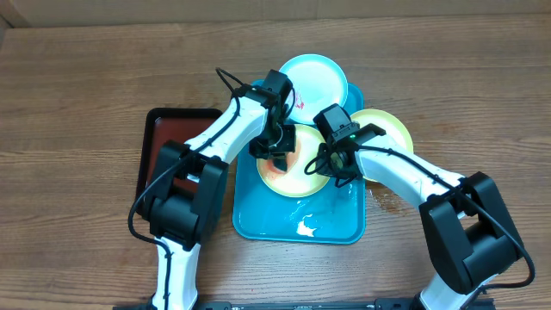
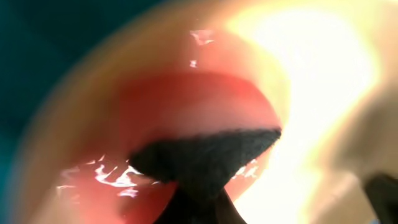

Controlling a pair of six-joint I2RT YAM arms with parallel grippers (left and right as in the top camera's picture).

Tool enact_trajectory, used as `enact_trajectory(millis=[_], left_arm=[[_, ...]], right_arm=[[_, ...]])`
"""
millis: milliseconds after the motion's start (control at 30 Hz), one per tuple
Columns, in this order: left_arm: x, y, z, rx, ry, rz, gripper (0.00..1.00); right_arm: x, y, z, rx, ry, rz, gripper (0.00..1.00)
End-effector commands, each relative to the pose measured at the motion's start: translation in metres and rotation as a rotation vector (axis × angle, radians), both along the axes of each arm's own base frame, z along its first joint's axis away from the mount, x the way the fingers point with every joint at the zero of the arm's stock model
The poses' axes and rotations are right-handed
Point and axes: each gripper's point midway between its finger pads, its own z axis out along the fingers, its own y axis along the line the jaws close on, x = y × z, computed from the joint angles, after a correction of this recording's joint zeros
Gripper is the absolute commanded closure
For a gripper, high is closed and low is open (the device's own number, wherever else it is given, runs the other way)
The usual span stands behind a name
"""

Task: Clean dirty plates on tray and stack at the side
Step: 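Scrub the front yellow plate with the sponge in the left gripper, then return the sponge to the dark red tray with the left gripper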

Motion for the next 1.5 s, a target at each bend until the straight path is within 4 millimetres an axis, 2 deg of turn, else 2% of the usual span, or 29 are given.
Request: enact_trajectory(millis=[0,100,267,500,567,633,667,833,900,1033,1133,1233,1300,1467], left_arm=[[-0.035,-0.027,-0.012,-0.099,0.143,-0.076,0.96],[-0.036,-0.006,-0.007,0.000,0.155,-0.033,0.96],[-0.035,0.058,-0.009,0.335,0.121,0.037,0.96],[-0.019,0.106,0.002,0.591,0.029,0.089,0.96],[-0.019,0.107,0.002,0.585,0.032,0.097,0.96],[-0.020,0.100,0.002,0.539,0.050,0.102,0.96],[-0.023,0.090,0.002,0.482,0.074,0.091,0.96],[-0.036,0.011,0.011,0.044,0.198,0.034,0.96],[-0.034,-0.009,0.011,-0.034,0.190,0.019,0.96],[-0.030,-0.023,0.007,-0.031,0.134,-0.007,0.96],[-0.028,-0.021,0.006,-0.009,0.122,0.000,0.96],[-0.027,-0.005,0.014,0.029,0.132,0.025,0.96],[-0.021,0.014,0.029,0.073,0.117,0.057,0.95],[-0.003,0.081,0.096,0.180,-0.025,0.171,0.96]], right_arm=[[-0.003,-0.002,-0.003,-0.024,0.009,0.036,0.96],[-0.004,-0.005,-0.004,-0.040,0.010,0.033,0.96],[-0.005,-0.006,-0.004,-0.042,0.013,0.032,0.96],[-0.005,-0.005,-0.004,-0.040,0.016,0.033,0.96],[-0.006,-0.005,-0.004,-0.041,0.018,0.033,0.96],[-0.007,-0.006,-0.004,-0.042,0.021,0.033,0.96],[-0.007,-0.006,-0.004,-0.043,0.022,0.033,0.96],[-0.007,-0.006,-0.004,-0.043,0.023,0.032,0.96],[-0.007,-0.006,-0.004,-0.043,0.024,0.030,0.96],[-0.007,-0.006,-0.004,-0.044,0.024,0.030,0.96],[-0.008,-0.006,-0.004,-0.043,0.025,0.030,0.96],[-0.008,-0.006,-0.004,-0.044,0.027,0.030,0.96],[-0.009,-0.007,-0.005,-0.046,0.029,0.030,0.96],[-0.012,-0.005,-0.005,-0.033,0.047,0.034,0.96]])
